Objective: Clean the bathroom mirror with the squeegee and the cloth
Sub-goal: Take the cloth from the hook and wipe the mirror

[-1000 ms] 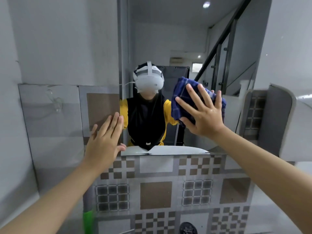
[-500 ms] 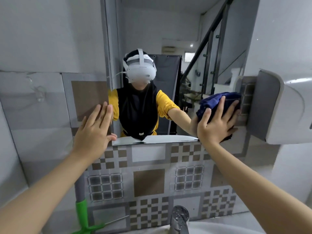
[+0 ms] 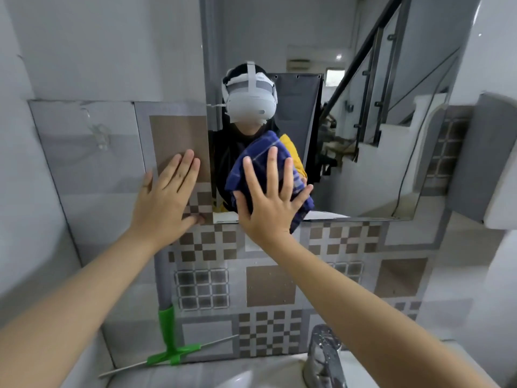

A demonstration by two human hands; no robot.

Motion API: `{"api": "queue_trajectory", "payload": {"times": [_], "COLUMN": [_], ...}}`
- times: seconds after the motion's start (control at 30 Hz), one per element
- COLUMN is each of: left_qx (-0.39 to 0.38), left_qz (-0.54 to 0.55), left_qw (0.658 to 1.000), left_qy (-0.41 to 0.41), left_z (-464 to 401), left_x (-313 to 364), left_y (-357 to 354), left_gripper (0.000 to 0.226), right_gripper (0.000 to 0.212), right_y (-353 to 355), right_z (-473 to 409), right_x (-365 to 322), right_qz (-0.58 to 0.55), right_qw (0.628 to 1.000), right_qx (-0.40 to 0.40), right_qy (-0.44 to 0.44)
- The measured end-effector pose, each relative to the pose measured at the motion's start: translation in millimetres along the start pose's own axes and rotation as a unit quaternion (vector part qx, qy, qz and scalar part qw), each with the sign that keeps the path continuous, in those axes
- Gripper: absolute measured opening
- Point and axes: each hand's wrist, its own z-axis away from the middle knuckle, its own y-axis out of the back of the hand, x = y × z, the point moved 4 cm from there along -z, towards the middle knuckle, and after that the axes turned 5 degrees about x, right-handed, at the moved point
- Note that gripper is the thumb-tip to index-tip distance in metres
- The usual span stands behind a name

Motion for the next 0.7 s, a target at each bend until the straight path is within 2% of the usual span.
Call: {"api": "queue_trajectory", "payload": {"times": [0.17,0.3,0.4,0.5,0.7], "left_qx": [-0.004,-0.004,-0.003,0.003,0.007], "left_qz": [0.009,0.012,0.008,0.005,0.004], "left_qw": [1.0,1.0,1.0,1.0,1.0], "left_qy": [0.005,0.008,0.005,0.007,0.008], "left_z": [0,1,2,2,2], "left_x": [-4,-5,-4,-4,0], "left_y": [-2,-3,-3,-2,-1], "left_gripper": [0.112,0.114,0.113,0.113,0.114], "right_gripper": [0.05,0.049,0.049,0.051,0.057], "right_y": [-5,-3,3,11,31], "right_z": [15,21,24,25,31], "right_x": [-9,15,42,78,168], "right_qz": [0.028,0.033,0.047,0.081,0.128], "right_qw": [0.986,0.957,0.938,0.939,0.962], "right_qx": [0.012,-0.002,-0.008,0.003,-0.015], "right_qy": [0.163,0.287,0.342,0.334,0.241]}}
